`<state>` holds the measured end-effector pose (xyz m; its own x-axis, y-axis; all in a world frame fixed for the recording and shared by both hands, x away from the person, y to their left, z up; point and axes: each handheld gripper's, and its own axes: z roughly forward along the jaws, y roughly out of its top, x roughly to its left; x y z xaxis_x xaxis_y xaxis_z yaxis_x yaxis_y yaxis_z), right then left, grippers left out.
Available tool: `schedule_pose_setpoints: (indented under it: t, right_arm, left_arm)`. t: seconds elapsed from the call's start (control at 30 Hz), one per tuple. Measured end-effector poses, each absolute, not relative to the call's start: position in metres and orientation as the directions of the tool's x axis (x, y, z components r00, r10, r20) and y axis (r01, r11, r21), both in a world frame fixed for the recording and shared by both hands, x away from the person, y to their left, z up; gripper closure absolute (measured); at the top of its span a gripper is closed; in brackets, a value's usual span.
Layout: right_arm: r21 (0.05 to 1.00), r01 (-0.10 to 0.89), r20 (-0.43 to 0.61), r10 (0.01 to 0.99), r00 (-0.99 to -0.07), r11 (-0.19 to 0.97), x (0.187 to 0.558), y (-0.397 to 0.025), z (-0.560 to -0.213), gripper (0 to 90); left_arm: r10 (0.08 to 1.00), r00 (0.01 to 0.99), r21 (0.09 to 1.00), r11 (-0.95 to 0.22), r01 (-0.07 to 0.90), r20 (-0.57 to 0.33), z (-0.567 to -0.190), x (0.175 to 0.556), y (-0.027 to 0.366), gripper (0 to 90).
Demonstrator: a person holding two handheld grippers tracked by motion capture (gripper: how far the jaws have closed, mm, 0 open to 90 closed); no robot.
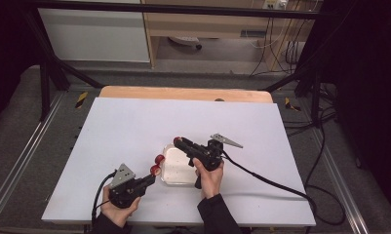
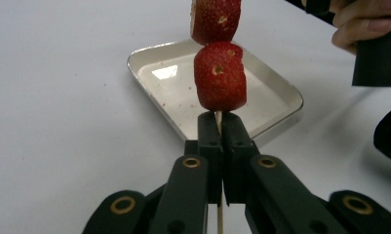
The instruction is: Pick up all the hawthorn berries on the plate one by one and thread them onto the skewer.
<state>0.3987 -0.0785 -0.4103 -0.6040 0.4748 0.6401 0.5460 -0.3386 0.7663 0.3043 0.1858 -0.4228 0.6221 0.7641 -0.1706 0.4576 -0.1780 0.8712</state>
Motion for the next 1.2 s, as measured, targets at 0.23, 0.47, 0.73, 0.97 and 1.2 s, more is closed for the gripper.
schedule_pose_setpoints:
  t: [0.23,0.47,0.73,0.97,1.2]
  right_arm:
    - [0.749,0.487,0.66,0.447,-0.603,-0.449,0.394,-0.077,-0.41,62.3]
    - [0.721,0.456,0.681,0.414,-0.604,-0.521,0.392,-0.074,-0.414,62.4]
    - [0.703,0.44,0.692,0.393,-0.606,-0.559,0.392,-0.071,-0.418,62.4]
    - [0.703,0.448,0.693,0.392,-0.605,-0.552,0.393,-0.069,-0.422,62.5]
    - [0.704,0.459,0.695,0.389,-0.605,-0.543,0.393,-0.07,-0.421,62.5]
  left_arm:
    - [0.769,0.612,0.881,-0.146,0.451,-0.186,-0.422,0.304,0.176,87.9]
    - [0.756,0.622,0.885,-0.13,0.448,-0.204,-0.422,0.306,0.171,87.9]
    - [0.764,0.616,0.883,-0.136,0.449,-0.195,-0.423,0.308,0.167,87.9]
    - [0.762,0.621,0.883,-0.148,0.445,-0.185,-0.423,0.309,0.164,87.9]
    - [0.762,0.622,0.881,-0.154,0.447,-0.182,-0.424,0.31,0.164,87.9]
